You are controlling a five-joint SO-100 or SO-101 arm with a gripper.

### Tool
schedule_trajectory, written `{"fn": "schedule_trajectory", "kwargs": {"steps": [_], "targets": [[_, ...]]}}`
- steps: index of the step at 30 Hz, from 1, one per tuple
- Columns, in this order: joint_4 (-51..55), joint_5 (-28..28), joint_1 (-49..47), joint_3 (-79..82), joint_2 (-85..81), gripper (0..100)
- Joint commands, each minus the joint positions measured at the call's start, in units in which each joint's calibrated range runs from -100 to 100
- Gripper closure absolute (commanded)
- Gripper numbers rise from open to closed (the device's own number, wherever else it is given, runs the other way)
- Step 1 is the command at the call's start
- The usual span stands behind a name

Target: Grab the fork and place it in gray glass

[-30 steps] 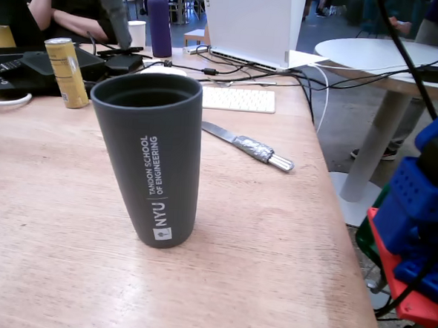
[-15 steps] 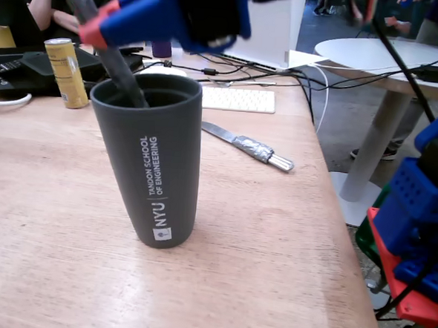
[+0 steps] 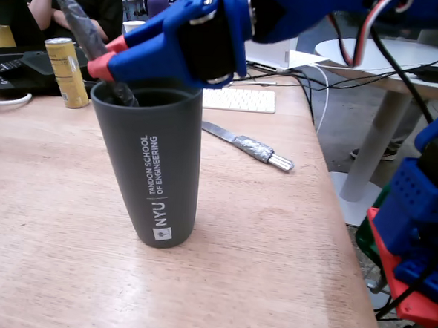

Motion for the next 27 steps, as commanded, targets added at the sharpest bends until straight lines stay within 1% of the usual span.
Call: {"fn": "schedule_trajectory", "kwargs": {"steps": [1, 3, 4, 5, 11, 14, 18, 27], "targets": [[-0.1, -0.2, -0.3, 0.4, -3.7, 81], [-0.4, -0.2, -0.3, 3.3, -3.7, 68], [-0.2, -0.2, -0.3, 4.0, -3.7, 64], [-0.2, -0.2, -0.3, 4.1, -3.7, 62], [-0.2, -0.1, -0.3, 4.1, -4.8, 61], [0.0, -0.1, -2.4, 4.1, -9.6, 61], [0.0, -0.1, -2.4, 3.0, -12.8, 61], [1.3, -0.1, -2.4, 4.2, -28.4, 62]]}}
